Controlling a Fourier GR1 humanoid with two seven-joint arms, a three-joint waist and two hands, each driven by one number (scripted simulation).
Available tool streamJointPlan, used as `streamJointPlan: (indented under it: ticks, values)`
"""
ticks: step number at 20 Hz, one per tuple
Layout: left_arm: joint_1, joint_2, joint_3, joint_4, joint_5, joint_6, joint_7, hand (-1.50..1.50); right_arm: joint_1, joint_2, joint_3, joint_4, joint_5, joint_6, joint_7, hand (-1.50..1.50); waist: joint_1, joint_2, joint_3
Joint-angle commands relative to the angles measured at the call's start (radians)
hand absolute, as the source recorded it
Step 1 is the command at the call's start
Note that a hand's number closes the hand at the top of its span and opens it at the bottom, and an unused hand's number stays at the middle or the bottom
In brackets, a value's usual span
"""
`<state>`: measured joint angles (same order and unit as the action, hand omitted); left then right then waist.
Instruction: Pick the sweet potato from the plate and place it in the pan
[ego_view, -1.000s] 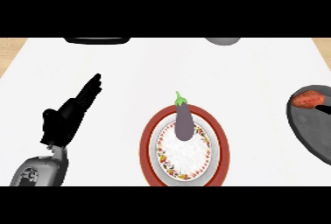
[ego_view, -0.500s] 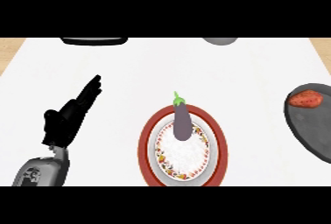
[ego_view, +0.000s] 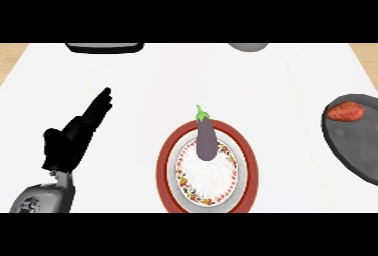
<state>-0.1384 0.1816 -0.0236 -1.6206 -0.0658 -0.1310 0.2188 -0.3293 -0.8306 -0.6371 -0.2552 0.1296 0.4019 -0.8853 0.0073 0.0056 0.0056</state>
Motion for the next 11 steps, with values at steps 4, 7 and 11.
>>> streamJointPlan:
  ticks: [4,7,11]
  values:
    - [0.038,-0.023,-0.017,0.013,-0.023,0.014,-0.042,0.0,0.138,0.027,0.006,-0.033,-0.027,0.183,-0.236,-1.5,-0.014,-0.003,0.0]
    - [0.03,0.002,0.012,-0.017,0.013,-0.012,-0.004,0.0,0.167,0.046,0.008,-0.055,-0.046,0.179,-0.241,-1.5,-0.01,-0.006,-0.001]
    - [0.033,0.002,0.014,0.01,0.002,-0.012,-0.033,0.0,0.24,0.062,0.022,-0.078,-0.047,0.148,-0.285,-1.5,-0.014,-0.004,-0.001]
